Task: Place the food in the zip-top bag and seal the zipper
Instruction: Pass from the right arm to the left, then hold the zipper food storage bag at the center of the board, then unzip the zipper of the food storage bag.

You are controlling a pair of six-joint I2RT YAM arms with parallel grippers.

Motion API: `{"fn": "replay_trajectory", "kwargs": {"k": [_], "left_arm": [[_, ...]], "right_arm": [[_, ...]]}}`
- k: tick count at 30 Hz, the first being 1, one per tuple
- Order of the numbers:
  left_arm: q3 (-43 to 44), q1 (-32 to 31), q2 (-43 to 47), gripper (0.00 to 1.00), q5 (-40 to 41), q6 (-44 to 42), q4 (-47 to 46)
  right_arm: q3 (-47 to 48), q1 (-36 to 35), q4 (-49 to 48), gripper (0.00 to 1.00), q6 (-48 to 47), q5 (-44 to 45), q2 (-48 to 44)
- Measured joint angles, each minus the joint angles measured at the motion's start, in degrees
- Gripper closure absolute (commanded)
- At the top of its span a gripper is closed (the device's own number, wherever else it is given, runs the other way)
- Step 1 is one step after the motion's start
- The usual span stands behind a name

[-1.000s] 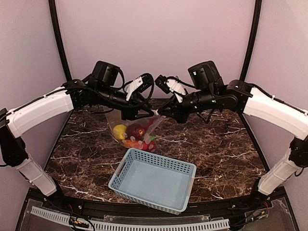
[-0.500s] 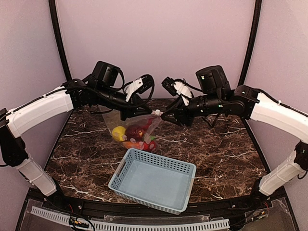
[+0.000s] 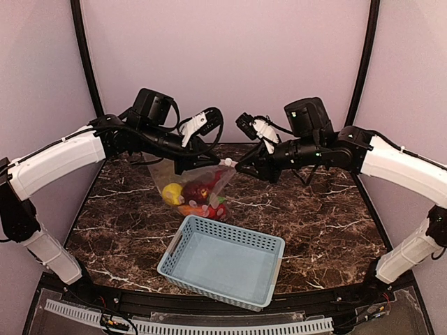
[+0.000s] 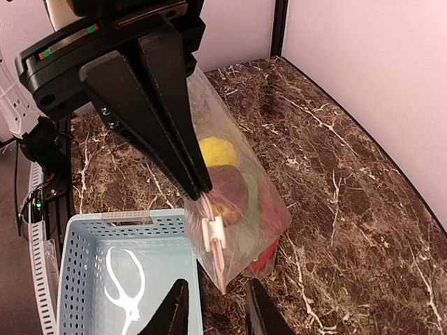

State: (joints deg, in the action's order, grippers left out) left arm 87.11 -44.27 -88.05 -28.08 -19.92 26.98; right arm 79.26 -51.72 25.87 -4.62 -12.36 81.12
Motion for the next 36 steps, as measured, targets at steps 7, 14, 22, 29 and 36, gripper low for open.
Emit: {"fn": "replay_trajectory", "kwargs": {"k": [7, 14, 22, 29, 36], "left_arm": [[-0.24, 0.00, 0.00, 0.99, -0.04, 0.22, -0.28], [-0.33, 0.07, 0.00, 0.71, -0.96, 0.98, -0.50], [-0.24, 0.04, -0.48, 0.60, -4.52, 2.80, -2.08], [1.03, 0.02, -4.09, 0.63, -6.99, 3.58, -2.95], [1.36, 0.02, -5.29, 0.65, -8.57, 4.31, -3.96]], "right_arm": [[0.00, 0.17, -0.24, 0.88, -0.11, -1.09, 1.01], [0.00, 0.42, -1.07, 1.00, -0.57, -1.60, 1.62], [0.00, 0.42, -1.51, 1.00, -0.61, -1.84, 1.62], [0.00, 0.42, -1.55, 1.00, -0.61, -1.86, 1.62], [0.00, 0.44, -1.55, 1.00, -0.61, -1.86, 1.62]]}}
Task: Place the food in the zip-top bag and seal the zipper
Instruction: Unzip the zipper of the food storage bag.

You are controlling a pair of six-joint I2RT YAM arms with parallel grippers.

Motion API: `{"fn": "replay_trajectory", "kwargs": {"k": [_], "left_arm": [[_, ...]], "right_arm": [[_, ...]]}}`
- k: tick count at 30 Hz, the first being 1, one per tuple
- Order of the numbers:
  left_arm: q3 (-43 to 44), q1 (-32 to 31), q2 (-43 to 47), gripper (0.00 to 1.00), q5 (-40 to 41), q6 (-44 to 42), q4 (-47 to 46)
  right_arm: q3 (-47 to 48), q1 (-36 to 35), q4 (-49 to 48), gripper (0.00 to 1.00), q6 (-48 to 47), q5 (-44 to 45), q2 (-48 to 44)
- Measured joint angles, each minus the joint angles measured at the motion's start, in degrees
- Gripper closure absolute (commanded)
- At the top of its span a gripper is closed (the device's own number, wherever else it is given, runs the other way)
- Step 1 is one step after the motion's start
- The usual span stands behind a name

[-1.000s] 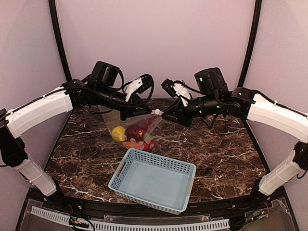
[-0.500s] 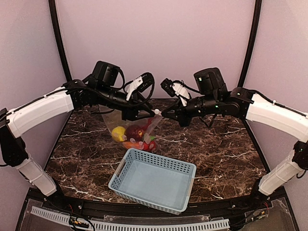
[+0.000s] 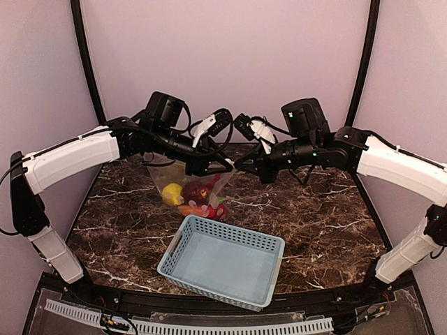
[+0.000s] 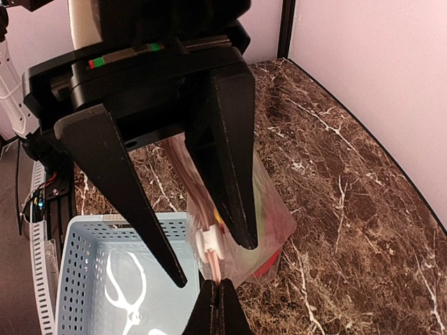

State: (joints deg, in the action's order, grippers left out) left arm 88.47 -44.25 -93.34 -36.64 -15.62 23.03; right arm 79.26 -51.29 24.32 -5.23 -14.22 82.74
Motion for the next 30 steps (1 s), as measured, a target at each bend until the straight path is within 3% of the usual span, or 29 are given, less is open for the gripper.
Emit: {"fn": "replay_trajectory", "kwargs": {"k": [3, 15, 30], "left_arm": [[0.17, 0.00, 0.00, 0.66, -0.55, 0.31, -0.70], [0.44, 0.07, -0.22, 0.98, -1.64, 1.07, -1.95], [0.44, -0.39, -0.22, 0.99, 0.50, -0.92, -2.67]], "right_arm": [[0.00, 0.00, -0.04, 1.00, 0.00, 0.00, 0.00], [0.00, 0.22, -0.17, 1.00, 0.02, 0.13, 0.00], [-1.81, 0.81, -1.03, 1.00, 1.31, 1.66, -1.68]]}}
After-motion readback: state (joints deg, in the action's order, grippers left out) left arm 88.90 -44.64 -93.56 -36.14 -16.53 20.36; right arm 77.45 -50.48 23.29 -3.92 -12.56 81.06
